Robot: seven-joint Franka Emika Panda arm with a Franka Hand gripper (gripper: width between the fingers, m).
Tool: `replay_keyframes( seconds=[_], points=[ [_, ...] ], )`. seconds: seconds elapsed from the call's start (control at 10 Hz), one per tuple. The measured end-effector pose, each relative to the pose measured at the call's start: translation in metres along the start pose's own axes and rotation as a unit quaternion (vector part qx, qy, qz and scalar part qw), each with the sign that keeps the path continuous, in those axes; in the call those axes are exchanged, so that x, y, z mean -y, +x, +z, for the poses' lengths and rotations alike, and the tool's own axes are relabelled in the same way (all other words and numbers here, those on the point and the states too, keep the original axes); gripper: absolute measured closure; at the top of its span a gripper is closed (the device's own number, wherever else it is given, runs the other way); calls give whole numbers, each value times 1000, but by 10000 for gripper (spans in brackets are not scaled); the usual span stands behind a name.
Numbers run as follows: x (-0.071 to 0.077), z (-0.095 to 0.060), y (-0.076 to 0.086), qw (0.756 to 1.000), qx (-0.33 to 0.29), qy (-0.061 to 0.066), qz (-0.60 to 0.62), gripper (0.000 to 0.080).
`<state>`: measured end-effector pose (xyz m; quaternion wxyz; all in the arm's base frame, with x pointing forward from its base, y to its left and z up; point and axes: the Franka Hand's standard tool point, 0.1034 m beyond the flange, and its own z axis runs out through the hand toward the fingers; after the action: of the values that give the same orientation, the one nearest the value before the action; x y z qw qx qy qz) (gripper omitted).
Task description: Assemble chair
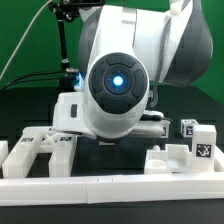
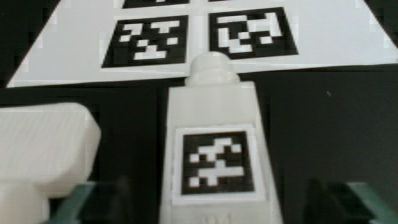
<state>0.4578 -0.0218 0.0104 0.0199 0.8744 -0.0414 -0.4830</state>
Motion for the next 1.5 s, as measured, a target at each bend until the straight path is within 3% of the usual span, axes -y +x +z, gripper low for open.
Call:
replay_keyframes(
  seconds=[0.1, 0.8, 1.0, 1.2, 1.3, 1.4, 1.5],
  points=[
    [0, 0, 0, 1000, 0, 1, 0, 514],
    [-2, -2, -2, 1000, 3, 6, 4, 514],
    [9, -48, -21, 998, -1, 35, 43, 514],
    [13, -89, -47, 997, -11, 40, 72, 514],
    [8, -95, -46, 996, -17, 41, 72, 512],
    [9, -99, -34, 995, -62, 42, 72, 512],
    [13, -102, -34, 992, -95, 44, 70, 512]
  ],
)
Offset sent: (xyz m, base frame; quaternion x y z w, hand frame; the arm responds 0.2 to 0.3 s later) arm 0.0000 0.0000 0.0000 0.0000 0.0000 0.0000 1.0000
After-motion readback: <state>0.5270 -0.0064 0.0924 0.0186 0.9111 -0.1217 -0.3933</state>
